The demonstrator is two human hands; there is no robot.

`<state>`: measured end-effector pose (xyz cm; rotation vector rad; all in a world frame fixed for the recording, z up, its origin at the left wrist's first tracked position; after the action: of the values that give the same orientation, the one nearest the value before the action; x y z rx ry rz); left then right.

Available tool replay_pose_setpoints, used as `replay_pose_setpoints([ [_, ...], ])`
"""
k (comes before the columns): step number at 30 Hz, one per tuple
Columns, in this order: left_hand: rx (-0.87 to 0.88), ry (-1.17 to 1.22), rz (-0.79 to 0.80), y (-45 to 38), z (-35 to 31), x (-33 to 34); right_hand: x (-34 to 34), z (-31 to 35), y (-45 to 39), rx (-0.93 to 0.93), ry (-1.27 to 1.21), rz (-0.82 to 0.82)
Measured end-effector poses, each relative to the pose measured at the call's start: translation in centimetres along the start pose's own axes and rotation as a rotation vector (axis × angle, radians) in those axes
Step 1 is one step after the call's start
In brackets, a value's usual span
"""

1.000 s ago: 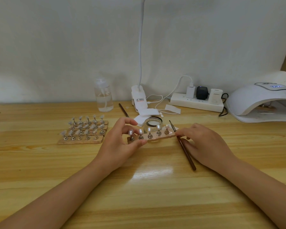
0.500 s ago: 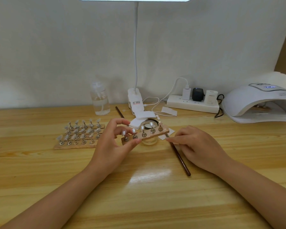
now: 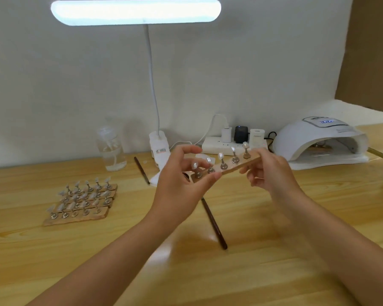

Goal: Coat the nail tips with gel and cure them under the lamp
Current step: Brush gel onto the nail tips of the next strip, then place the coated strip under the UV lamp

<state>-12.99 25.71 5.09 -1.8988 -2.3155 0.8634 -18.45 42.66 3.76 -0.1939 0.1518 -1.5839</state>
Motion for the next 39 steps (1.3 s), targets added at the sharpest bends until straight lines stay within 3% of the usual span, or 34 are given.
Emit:
replay_pose_setpoints([
  [6, -0.030, 0.190, -0.028, -2.7, -2.1, 7.7, -4.5, 1.6, -2.0, 0.136, -0.278, -0.156],
  [11, 0.007, 0.168, 0.002, -4.4, -2.4, 14.3, -9.3, 1.3, -3.1, 0.158, -0.260, -0.297],
  [15, 0.040, 0.126, 0.117, -5.6, -2.3, 18.2, -12.9, 0.1, -3.4, 0.178, -0.289, -0.398],
  [18, 0.046, 0.083, 0.323, -5.9, -2.0, 20.1, -15.1, -1.1, -3.4, 0.207, -0.333, -0.499],
  [22, -0.291, 0.357, 0.600, -7.1, -1.3, 20.3, -17.2, -2.1, -3.6, 0.199, -0.313, -0.621],
  [25, -0.456, 0.366, 0.635, -8.1, -0.9, 21.0, -17.5, -2.7, -4.1, 0.178, -0.274, -0.606],
  [28, -0.500, 0.332, 0.715, -8.3, -0.9, 22.7, -17.6, -3.2, -4.7, 0.169, -0.236, -0.569],
  [33, -0.586, 0.473, 0.800, -8.2, -0.3, 24.3, -18.4, -4.1, -5.4, 0.178, -0.222, -0.582],
  [39, -0.644, 0.522, 0.708, -8.6, 0.2, 24.4, -19.0, -4.9, -7.1, 0.222, 0.038, -0.581],
])
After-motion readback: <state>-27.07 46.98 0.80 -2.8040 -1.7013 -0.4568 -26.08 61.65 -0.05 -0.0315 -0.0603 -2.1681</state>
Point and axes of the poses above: each hand's wrist, its own y-axis away from the middle knuckle, its own x-axis out of the palm, z = x × y, the point moved 3 cm from there along -y, towards the middle knuckle, and after that the axes turned 5 degrees about -x, right-handed, at the moved point
